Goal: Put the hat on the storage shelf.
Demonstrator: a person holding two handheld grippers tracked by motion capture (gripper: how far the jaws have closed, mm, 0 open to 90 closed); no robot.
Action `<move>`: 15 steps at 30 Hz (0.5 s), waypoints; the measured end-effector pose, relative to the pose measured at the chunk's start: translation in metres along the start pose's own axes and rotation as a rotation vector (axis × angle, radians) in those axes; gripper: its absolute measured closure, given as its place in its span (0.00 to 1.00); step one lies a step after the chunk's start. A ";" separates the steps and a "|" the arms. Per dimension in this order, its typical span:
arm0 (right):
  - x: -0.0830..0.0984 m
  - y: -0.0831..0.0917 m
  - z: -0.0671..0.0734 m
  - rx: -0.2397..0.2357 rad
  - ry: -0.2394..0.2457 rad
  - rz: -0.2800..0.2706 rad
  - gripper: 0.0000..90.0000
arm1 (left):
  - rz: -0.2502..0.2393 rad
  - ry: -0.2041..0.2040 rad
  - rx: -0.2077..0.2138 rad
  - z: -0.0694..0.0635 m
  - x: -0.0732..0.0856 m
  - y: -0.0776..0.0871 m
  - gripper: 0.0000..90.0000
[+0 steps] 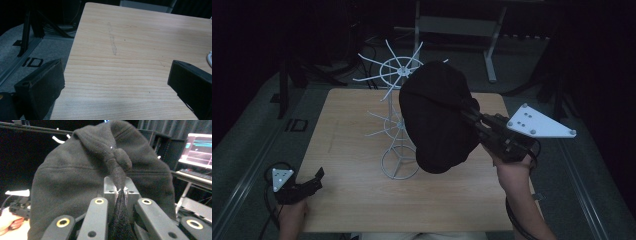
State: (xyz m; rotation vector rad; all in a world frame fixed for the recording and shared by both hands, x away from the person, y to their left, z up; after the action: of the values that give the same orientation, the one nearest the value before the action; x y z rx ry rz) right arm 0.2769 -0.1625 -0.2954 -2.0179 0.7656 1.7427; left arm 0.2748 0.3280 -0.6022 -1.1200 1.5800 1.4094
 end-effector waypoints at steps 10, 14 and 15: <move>0.012 -0.006 -0.002 -0.020 -0.032 0.021 0.83 | 0.002 -0.001 0.001 0.000 0.000 0.000 0.02; 0.014 -0.006 -0.003 -0.023 -0.039 0.030 0.80 | 0.003 -0.001 0.000 0.000 0.000 0.000 0.02; 0.019 -0.008 -0.005 -0.023 -0.047 0.043 0.79 | 0.003 0.000 0.000 0.000 0.000 0.000 0.02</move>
State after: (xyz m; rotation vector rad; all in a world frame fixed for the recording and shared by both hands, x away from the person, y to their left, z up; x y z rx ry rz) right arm 0.2874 -0.1619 -0.3140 -1.9815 0.7829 1.8240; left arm 0.2750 0.3283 -0.6023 -1.1175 1.5821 1.4121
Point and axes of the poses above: each handheld gripper's, and its own axes: y roughly backward along the jaws, x roughly out of its underside, z roughly to its left, the point moved 4 cm from there along -y, roughly forward along the jaws, and after that the axes turned 2 degrees about -x, right-handed, at the moved point
